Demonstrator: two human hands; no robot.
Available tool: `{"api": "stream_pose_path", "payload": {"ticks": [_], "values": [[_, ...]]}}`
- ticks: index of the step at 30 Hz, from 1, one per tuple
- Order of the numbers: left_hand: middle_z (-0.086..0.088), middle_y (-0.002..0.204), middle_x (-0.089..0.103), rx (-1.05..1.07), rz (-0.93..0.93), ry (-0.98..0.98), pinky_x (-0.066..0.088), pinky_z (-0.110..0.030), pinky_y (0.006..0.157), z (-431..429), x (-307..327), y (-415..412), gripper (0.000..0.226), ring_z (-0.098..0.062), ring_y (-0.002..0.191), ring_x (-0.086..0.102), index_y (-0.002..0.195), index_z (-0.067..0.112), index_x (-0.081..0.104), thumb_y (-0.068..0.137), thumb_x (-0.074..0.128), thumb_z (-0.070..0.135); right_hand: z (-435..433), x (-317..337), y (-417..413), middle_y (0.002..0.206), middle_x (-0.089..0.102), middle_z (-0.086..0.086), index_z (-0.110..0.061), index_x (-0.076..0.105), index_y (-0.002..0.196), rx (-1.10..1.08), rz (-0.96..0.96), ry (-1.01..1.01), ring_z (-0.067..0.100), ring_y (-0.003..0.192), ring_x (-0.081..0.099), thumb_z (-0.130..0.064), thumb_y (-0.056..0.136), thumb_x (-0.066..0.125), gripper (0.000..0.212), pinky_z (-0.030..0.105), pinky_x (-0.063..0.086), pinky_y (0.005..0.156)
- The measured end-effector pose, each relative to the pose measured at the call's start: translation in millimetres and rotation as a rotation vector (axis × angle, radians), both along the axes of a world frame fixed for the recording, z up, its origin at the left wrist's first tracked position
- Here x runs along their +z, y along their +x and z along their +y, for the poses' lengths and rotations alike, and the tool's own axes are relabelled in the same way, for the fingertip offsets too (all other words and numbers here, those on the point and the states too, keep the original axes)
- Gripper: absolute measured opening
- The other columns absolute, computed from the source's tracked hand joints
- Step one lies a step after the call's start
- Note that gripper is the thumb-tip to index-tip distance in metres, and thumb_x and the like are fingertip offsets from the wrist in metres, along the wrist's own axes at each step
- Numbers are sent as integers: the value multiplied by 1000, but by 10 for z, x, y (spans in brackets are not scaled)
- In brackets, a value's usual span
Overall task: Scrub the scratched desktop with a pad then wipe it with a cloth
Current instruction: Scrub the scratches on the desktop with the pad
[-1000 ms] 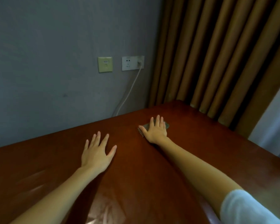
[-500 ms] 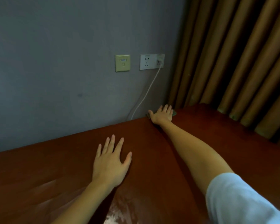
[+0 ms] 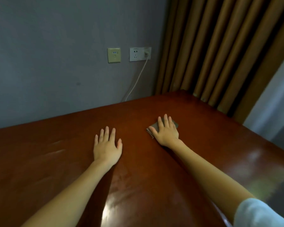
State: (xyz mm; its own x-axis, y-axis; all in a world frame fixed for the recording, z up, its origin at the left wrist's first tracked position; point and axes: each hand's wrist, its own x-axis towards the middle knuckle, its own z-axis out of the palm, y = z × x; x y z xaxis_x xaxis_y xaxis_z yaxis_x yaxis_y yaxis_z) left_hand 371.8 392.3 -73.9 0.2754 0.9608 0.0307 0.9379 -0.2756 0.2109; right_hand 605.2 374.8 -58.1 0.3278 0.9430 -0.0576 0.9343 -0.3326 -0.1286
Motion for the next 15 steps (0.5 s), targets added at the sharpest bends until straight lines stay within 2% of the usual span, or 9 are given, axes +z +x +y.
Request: {"api": "stream_pose_path", "payload": {"ticks": [4, 8, 15], "values": [[-3, 161, -6, -31, 15, -13, -4, -37, 120, -484, -16, -158, 59, -19, 148, -7, 154, 22, 2, 101, 16, 46, -991, -2, -89, 159, -14, 8, -19, -4, 153, -6, -14, 4, 26, 147, -12, -69, 92, 13, 81, 40, 0, 119], [-4, 161, -5, -10, 23, -7, -3, -38, 121, -825, -32, -221, 59, -20, 148, -6, 154, 21, 2, 101, 14, 45, -1885, -60, -265, 159, -14, 8, -16, -6, 152, -107, -36, 53, 25, 147, -12, -68, 92, 11, 81, 38, 0, 120], [-4, 161, -3, -17, 32, 7, -1, -39, 121, -1303, -77, -307, 58, -21, 148, -4, 154, 21, 4, 102, 15, 45, -2876, -61, -700, 158, -16, 10, -14, -10, 151, -210, 12, 31, 27, 147, -11, -72, 85, 4, 89, 40, 4, 119]]}}
